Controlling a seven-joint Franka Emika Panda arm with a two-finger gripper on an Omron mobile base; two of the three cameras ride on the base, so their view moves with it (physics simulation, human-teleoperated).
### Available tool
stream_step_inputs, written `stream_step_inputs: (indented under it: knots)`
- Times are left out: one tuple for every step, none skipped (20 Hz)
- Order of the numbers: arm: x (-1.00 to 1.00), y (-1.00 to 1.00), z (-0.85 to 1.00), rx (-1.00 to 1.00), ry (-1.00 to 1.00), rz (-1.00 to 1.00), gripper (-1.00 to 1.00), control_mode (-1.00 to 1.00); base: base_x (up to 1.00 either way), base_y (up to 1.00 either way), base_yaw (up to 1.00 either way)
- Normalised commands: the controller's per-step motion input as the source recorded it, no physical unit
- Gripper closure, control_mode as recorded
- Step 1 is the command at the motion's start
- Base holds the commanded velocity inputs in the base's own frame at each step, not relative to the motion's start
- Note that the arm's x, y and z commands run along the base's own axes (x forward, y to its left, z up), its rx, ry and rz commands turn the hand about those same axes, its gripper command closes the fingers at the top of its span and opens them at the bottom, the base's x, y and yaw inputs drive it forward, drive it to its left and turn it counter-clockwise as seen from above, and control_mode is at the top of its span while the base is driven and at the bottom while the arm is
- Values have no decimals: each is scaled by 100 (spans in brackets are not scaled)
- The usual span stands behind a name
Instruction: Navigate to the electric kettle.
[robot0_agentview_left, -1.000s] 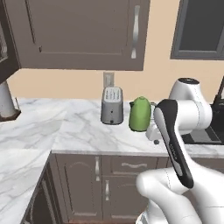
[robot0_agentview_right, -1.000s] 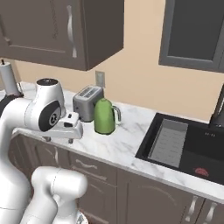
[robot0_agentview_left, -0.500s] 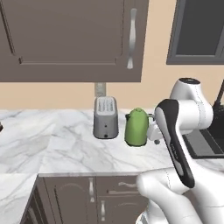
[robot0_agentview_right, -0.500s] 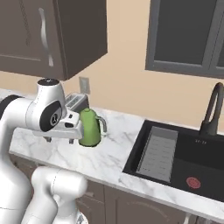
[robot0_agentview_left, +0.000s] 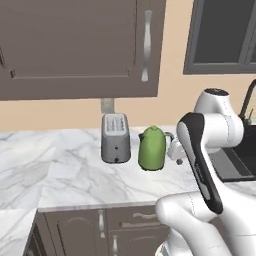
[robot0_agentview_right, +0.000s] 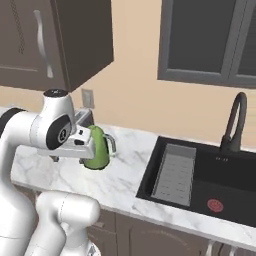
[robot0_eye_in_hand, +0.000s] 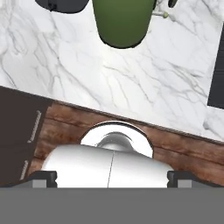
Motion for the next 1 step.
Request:
stream_step_inputs:
  knots:
    - [0,0,0,0,0,0,-100,100,31,18,-16]
